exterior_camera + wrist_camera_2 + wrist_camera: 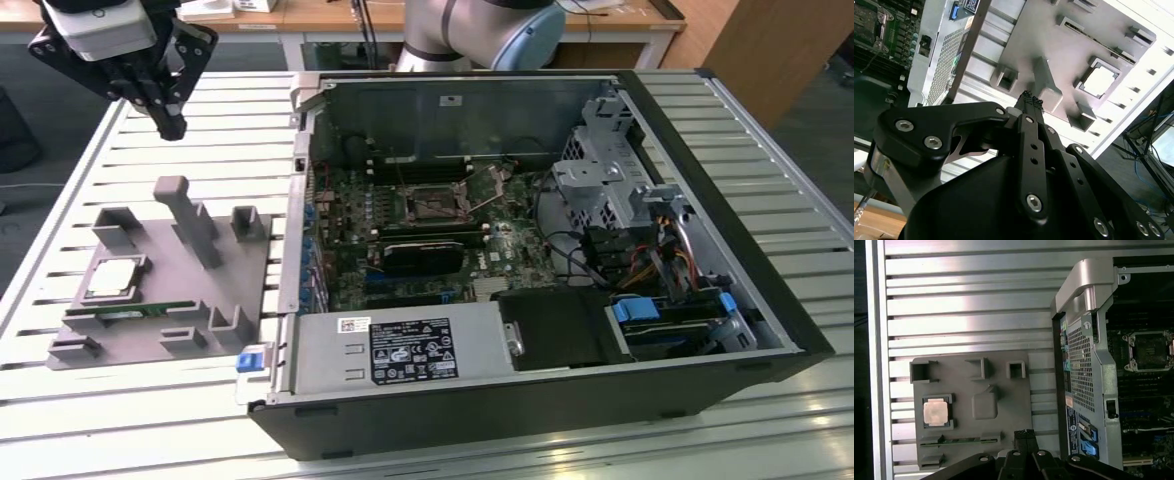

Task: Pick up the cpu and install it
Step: 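Reach for the cpu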

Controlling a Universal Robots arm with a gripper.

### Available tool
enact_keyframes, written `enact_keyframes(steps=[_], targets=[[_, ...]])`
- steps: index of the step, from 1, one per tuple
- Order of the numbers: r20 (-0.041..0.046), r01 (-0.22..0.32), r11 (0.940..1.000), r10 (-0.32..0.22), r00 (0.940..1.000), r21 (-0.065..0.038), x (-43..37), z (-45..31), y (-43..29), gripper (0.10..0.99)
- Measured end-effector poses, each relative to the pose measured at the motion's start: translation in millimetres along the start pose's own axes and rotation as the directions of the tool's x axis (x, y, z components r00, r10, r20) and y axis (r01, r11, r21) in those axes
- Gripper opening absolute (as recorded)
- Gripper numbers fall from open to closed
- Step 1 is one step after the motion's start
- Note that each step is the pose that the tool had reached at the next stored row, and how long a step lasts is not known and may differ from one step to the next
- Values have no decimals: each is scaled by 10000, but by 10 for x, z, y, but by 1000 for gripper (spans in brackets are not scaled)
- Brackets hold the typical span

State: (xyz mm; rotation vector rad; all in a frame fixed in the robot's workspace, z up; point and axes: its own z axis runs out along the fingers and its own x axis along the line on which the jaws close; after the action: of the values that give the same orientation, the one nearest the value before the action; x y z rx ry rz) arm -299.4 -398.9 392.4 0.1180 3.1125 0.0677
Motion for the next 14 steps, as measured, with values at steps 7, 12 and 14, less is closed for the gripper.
enact_keyframes(steps=[7,12,14], targets=[[0,0,10000,0,10000,0,46,-1,-4,106],[0,0,10000,0,10000,0,78,-1,-6,106],[0,0,10000,0,10000,0,91,-2,-7,106]])
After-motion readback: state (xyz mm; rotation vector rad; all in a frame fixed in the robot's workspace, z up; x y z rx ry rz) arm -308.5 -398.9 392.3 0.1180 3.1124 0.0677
